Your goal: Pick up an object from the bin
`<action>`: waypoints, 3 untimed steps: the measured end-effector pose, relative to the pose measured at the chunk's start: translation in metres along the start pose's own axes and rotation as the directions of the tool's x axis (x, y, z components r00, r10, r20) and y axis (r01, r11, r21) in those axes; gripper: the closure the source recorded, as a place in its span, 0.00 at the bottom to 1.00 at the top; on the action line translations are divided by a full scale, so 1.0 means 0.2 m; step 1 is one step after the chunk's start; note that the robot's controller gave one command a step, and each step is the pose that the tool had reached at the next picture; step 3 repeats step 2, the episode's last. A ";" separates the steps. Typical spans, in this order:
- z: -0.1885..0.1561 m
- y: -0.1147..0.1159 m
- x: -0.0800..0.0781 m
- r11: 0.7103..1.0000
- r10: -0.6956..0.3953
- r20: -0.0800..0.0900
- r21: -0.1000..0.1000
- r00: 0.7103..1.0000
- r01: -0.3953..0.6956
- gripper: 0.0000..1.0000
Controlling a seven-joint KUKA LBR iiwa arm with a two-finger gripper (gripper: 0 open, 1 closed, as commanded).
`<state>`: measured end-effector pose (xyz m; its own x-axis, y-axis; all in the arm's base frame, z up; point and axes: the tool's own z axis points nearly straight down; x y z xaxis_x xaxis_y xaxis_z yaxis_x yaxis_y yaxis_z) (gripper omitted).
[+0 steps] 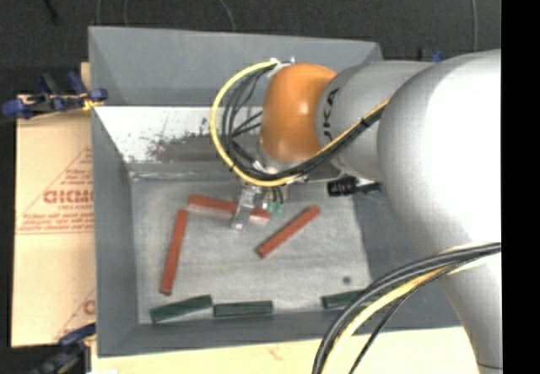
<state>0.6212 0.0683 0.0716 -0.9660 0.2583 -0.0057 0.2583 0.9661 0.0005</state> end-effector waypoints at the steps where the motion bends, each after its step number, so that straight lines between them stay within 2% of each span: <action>1: 0.00 0.00 0.00 1.000 0.000 0.000 0.000 1.000 0.000 1.00; 2: -0.66 -0.13 -0.10 0.999 0.051 -0.001 0.000 0.999 -0.051 1.00; 3: -0.66 -0.13 -0.10 0.999 0.051 -0.001 0.000 0.999 -0.051 1.00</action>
Offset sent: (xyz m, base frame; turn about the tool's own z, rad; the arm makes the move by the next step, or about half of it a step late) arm 0.0115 -0.0294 0.1311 0.0510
